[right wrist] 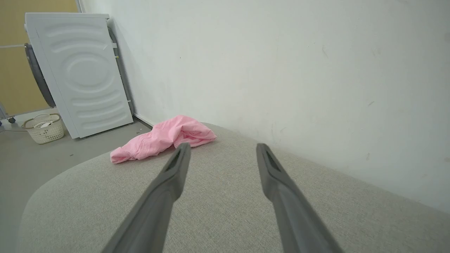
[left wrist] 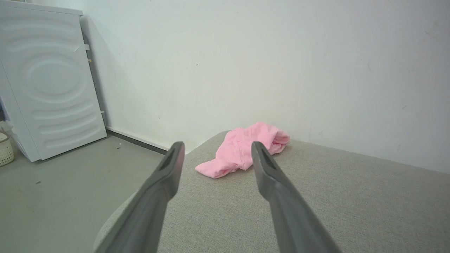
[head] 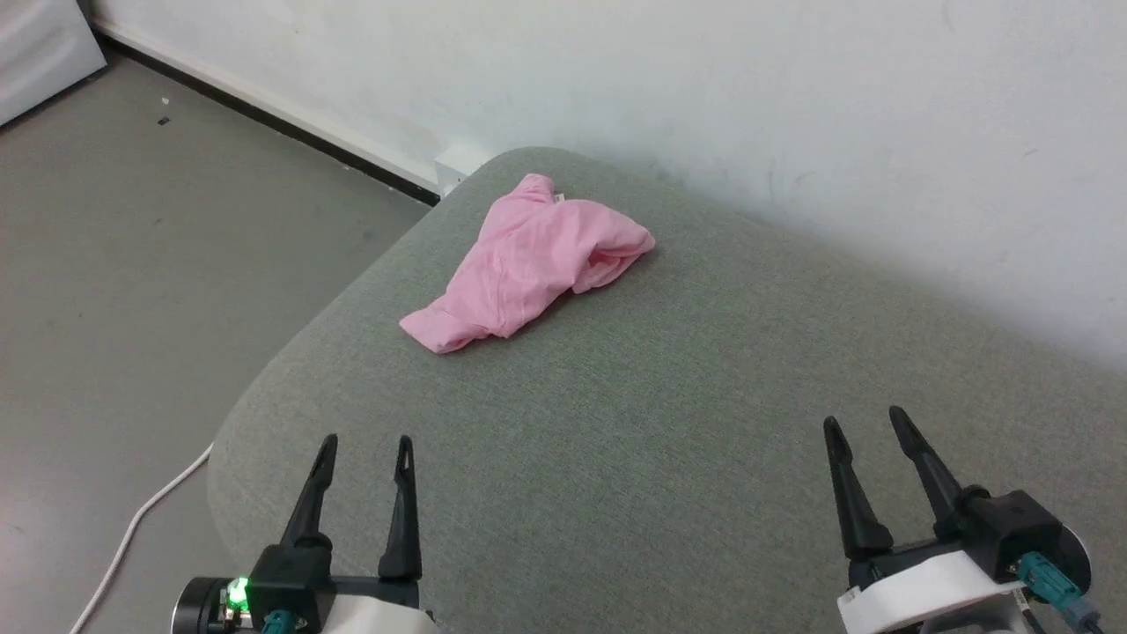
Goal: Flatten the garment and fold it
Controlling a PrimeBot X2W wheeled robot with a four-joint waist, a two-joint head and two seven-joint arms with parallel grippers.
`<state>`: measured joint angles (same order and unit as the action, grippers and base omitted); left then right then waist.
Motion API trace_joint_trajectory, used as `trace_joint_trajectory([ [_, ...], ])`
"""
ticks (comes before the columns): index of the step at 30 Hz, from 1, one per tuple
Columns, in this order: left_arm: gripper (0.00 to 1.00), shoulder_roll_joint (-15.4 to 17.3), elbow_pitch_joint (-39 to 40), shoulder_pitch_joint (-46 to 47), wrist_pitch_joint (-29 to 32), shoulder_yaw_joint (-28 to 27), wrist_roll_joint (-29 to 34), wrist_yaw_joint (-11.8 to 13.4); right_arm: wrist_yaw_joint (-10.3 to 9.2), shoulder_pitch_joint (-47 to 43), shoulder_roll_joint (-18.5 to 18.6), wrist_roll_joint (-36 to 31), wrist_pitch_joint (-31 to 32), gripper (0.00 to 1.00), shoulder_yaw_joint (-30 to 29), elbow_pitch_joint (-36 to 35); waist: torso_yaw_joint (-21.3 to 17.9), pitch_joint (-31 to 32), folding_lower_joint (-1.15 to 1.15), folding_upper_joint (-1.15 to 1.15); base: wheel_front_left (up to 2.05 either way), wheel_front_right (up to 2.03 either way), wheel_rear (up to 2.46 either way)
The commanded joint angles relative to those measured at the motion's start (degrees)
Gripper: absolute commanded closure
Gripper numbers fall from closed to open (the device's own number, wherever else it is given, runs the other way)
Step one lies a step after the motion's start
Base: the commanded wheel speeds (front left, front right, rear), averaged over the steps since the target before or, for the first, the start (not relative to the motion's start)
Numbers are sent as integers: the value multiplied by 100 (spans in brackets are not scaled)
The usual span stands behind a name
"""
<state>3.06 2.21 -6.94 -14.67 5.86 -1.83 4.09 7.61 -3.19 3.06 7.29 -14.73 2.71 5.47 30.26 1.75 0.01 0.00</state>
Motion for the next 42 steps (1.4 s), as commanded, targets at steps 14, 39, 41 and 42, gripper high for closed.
trace_joint_trajectory([
  [14, 0, 149, -230, 479, -33, -91, -123, -256, -12, 171, -18, -173, -27, 0, -34, -160, -576, -591, -1, 0, 0, 0, 0],
  [39, 0, 2481, -3697, 4875, 3709, -522, -1357, -1140, -12, 1125, 39, -447, -27, 0, -13, -970, -2594, -2993, -1, 0, 0, 0, 0],
  [41, 0, 2627, -3930, 4977, 4044, -455, -1460, -1148, -12, 1139, 33, -426, -27, 0, -5, -981, -2674, -3061, -1, 0, 0, 0, 0],
  [42, 0, 2692, -4036, 5009, 4190, -412, -1512, -1151, -12, 1146, 30, -414, -27, 0, -8, -983, -2705, -3088, -1, 0, 0, 0, 0],
])
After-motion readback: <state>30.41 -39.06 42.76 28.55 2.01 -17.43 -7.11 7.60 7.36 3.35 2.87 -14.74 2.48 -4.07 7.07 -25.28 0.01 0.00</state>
